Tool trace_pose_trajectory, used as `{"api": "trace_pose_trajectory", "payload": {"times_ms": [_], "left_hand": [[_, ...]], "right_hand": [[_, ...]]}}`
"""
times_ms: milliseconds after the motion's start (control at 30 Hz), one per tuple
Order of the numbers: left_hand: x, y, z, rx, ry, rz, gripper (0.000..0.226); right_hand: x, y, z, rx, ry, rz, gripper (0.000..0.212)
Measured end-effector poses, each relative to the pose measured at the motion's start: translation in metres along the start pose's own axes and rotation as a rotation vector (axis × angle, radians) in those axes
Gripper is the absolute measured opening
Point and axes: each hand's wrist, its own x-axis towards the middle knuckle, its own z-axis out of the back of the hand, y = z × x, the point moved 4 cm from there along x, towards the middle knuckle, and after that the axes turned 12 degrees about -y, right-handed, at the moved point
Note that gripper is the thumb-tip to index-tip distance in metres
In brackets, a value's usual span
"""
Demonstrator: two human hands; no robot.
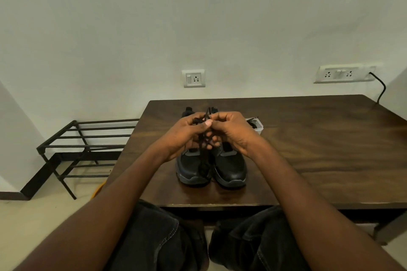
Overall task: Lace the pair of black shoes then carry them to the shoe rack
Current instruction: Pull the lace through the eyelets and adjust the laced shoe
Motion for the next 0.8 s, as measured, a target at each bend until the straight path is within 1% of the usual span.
{"api": "trace_pose_trajectory", "payload": {"times_ms": [67, 100, 167, 233, 300, 367, 400, 433, 467, 500, 533, 600, 633, 667, 700, 733, 800], "left_hand": [[0.003, -0.003, 0.000, 0.016, -0.083, -0.014, 0.028], [0.003, -0.004, 0.000, 0.041, -0.137, -0.030, 0.026], [0.006, -0.004, 0.002, 0.053, -0.225, -0.067, 0.024], [0.011, -0.004, 0.004, 0.007, -0.287, -0.077, 0.023], [0.015, -0.006, 0.005, -0.097, -0.345, -0.050, 0.023], [0.016, -0.010, 0.007, -0.263, -0.387, -0.003, 0.020], [0.018, -0.011, 0.008, -0.355, -0.392, 0.013, 0.018], [0.018, -0.012, 0.010, -0.448, -0.391, 0.022, 0.017], [0.019, -0.013, 0.012, -0.541, -0.389, 0.025, 0.015], [0.020, -0.013, 0.014, -0.637, -0.388, 0.025, 0.014], [0.021, -0.013, 0.017, -0.724, -0.394, 0.024, 0.014], [0.019, -0.016, 0.020, -0.838, -0.412, 0.002, 0.017], [0.018, -0.017, 0.022, -0.857, -0.425, -0.017, 0.020], [0.016, -0.020, 0.024, -0.837, -0.438, -0.031, 0.023], [0.014, -0.021, 0.027, -0.769, -0.456, -0.040, 0.026], [0.011, -0.022, 0.029, -0.639, -0.493, -0.055, 0.028], [0.007, -0.020, 0.032, -0.213, -0.587, -0.113, 0.032]], "right_hand": [[0.002, 0.002, 0.003, -0.127, -0.095, 0.127, 0.017], [0.002, 0.002, 0.003, -0.156, -0.116, 0.162, 0.020], [0.000, 0.002, 0.002, -0.156, -0.109, 0.192, 0.026], [-0.002, 0.001, 0.001, -0.127, -0.099, 0.196, 0.027], [-0.003, 0.002, 0.002, -0.060, -0.121, 0.188, 0.023], [-0.001, 0.002, 0.006, 0.021, -0.178, 0.162, 0.016], [0.000, 0.001, 0.008, 0.048, -0.200, 0.139, 0.018], [0.000, -0.001, 0.008, 0.049, -0.200, 0.108, 0.024], [0.000, -0.004, 0.007, 0.024, -0.169, 0.065, 0.036], [-0.002, -0.007, 0.003, -0.019, -0.094, 0.017, 0.046], [-0.005, -0.012, -0.003, -0.060, 0.012, -0.035, 0.053], [-0.014, -0.019, -0.017, -0.113, 0.245, -0.122, 0.050], [-0.018, -0.022, -0.023, -0.144, 0.318, -0.139, 0.044], [-0.020, -0.022, -0.026, -0.177, 0.337, -0.143, 0.038], [-0.019, -0.023, -0.027, -0.184, 0.307, -0.144, 0.032], [-0.017, -0.021, -0.026, -0.149, 0.247, -0.150, 0.028], [-0.011, -0.016, -0.022, 0.020, 0.096, -0.171, 0.018]]}}
